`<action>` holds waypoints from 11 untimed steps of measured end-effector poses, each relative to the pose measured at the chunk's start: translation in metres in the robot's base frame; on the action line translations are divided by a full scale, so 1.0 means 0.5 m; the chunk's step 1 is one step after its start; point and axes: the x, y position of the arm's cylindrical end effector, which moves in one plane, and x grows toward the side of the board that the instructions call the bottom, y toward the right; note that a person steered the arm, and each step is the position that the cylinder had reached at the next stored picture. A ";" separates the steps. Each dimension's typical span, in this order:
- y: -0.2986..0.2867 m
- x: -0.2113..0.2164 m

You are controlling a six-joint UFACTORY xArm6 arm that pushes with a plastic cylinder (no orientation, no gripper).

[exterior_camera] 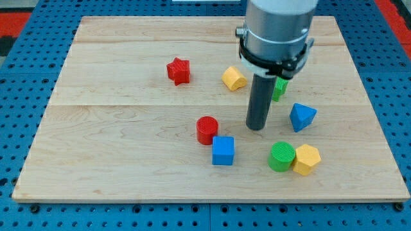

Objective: Separate red circle from blue cube

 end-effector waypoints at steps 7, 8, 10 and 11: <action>-0.323 -0.018; -0.332 -0.074; -0.329 -0.105; -0.329 -0.105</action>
